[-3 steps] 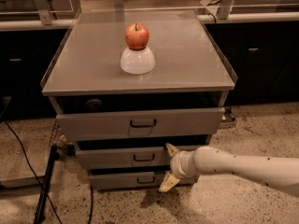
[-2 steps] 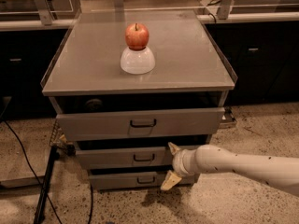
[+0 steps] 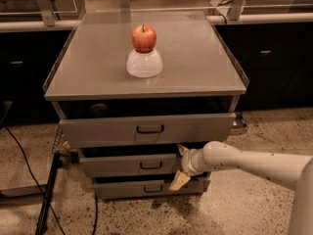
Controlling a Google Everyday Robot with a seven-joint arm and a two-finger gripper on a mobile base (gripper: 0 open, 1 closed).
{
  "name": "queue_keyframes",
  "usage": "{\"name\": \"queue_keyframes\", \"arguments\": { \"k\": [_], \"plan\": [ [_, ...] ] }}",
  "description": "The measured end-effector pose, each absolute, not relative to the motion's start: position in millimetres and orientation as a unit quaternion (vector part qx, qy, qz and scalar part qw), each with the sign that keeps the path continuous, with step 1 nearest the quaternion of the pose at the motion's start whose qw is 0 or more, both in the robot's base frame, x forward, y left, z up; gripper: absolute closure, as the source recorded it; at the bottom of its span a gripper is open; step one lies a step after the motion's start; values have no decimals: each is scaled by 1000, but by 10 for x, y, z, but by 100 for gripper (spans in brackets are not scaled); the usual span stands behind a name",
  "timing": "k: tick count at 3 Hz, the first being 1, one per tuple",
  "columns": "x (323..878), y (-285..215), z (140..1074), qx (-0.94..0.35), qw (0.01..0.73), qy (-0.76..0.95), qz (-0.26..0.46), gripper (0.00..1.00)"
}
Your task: Open middle drawer
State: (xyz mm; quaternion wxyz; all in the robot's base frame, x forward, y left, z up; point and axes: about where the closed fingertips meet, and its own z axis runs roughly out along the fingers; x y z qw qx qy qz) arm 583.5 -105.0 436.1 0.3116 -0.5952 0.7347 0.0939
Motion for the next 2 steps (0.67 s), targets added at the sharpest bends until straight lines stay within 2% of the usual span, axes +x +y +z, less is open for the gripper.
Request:
{"name": "queue_keyframes", "arguments": {
  "k": [2],
  "plan": [
    [6091, -1035, 4064, -605, 268, 739, 121, 0]
  ]
}}
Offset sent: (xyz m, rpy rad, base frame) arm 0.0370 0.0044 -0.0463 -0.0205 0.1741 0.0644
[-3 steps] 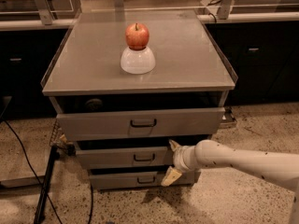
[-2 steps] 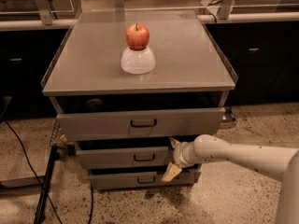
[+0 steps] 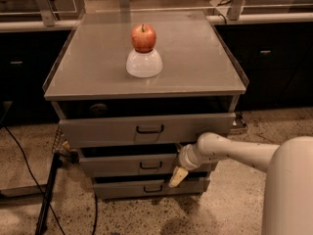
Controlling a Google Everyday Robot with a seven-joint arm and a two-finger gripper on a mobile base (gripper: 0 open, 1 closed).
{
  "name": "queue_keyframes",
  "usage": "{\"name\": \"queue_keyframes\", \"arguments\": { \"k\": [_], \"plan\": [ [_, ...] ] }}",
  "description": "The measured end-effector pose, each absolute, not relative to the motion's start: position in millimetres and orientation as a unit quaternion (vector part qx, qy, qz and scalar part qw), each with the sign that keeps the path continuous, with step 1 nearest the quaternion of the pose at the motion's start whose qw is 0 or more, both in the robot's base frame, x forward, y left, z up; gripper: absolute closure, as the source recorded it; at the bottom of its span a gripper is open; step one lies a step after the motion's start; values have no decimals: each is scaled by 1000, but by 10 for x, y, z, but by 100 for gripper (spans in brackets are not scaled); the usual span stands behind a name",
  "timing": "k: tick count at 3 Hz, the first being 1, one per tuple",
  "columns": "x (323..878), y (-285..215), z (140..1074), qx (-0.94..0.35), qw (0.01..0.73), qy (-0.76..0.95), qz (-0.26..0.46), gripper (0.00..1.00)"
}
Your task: Open middle drawer
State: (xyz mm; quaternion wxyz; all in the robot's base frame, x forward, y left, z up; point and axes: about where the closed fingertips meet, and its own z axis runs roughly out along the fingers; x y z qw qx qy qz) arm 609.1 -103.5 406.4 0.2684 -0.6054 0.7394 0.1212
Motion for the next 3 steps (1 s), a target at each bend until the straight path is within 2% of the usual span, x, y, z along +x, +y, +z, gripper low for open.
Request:
{"name": "queue_keyframes", "arguments": {
  "k": [3],
  "plan": [
    [6050, -1005, 4053, -606, 248, 743, 140, 0]
  ]
}}
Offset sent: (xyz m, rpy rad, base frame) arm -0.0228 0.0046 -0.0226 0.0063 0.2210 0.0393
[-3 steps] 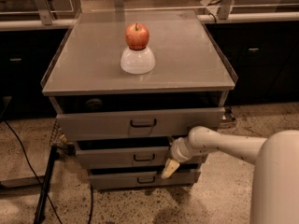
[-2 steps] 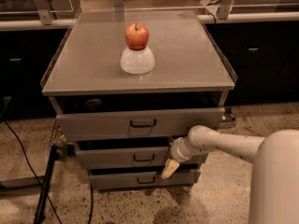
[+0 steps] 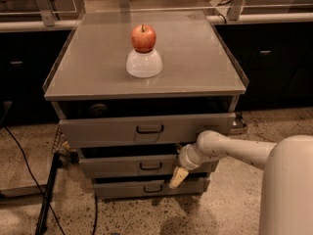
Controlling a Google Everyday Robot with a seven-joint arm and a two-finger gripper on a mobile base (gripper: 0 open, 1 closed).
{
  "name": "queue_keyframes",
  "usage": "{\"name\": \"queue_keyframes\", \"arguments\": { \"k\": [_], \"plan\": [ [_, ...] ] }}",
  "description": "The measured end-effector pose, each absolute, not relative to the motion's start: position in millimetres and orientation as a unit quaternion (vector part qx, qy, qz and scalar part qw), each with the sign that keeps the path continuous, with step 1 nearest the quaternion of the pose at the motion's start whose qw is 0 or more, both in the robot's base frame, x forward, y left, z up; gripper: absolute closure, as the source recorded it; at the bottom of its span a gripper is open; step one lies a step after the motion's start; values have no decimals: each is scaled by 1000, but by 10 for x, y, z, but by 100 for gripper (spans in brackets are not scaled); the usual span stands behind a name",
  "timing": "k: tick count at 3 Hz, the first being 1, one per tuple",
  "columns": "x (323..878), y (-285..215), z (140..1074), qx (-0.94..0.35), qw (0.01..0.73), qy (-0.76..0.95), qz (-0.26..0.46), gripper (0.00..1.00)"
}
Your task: Open middle drawer
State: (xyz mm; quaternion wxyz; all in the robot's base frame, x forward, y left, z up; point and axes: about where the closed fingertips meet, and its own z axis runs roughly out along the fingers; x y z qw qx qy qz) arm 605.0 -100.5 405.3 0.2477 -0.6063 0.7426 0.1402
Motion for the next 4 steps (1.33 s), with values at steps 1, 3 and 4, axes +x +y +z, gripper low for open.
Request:
{"name": "queue_keyframes", "arguments": {
  "k": [1, 3, 4],
  "plan": [
    [5880, -1039, 4085, -608, 216, 748, 154, 0],
    [5491, -1187, 4200, -625, 139, 750, 165, 0],
    [5350, -1263, 4233, -629, 110, 750, 173, 0]
  ]
}}
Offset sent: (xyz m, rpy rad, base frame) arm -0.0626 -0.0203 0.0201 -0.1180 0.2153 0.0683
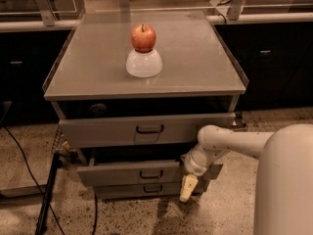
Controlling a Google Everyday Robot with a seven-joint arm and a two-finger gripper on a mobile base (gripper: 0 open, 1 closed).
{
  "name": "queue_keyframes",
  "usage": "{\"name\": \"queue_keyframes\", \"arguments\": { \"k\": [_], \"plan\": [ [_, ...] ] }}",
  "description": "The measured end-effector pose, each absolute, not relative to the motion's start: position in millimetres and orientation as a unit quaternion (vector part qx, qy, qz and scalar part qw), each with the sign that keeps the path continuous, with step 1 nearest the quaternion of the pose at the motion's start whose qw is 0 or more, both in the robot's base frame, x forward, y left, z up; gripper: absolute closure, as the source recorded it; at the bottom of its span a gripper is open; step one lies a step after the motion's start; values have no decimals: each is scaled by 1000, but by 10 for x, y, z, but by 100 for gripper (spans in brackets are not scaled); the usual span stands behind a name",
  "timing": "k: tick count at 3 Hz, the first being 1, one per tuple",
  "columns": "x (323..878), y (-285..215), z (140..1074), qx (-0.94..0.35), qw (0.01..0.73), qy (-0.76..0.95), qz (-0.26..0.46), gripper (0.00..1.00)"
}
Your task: Open middle drawer
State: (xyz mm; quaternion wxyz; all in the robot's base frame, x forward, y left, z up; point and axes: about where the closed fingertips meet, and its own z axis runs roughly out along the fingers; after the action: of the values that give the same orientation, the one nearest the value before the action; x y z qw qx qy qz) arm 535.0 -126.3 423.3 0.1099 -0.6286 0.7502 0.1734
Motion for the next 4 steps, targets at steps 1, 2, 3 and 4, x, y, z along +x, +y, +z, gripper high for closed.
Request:
{"name": "queue_keyframes", "arguments": {
  "k": [1, 2, 3, 4],
  "plan": [
    [5236, -1311, 4238, -631, 85, 749, 185, 0],
    [5099, -1338, 4232, -633, 56, 742, 212, 0],
    [5006, -1351, 4251, -636, 38, 734, 235, 0],
    [5006, -1351, 4280, -636, 38, 734, 235, 0]
  ]
}}
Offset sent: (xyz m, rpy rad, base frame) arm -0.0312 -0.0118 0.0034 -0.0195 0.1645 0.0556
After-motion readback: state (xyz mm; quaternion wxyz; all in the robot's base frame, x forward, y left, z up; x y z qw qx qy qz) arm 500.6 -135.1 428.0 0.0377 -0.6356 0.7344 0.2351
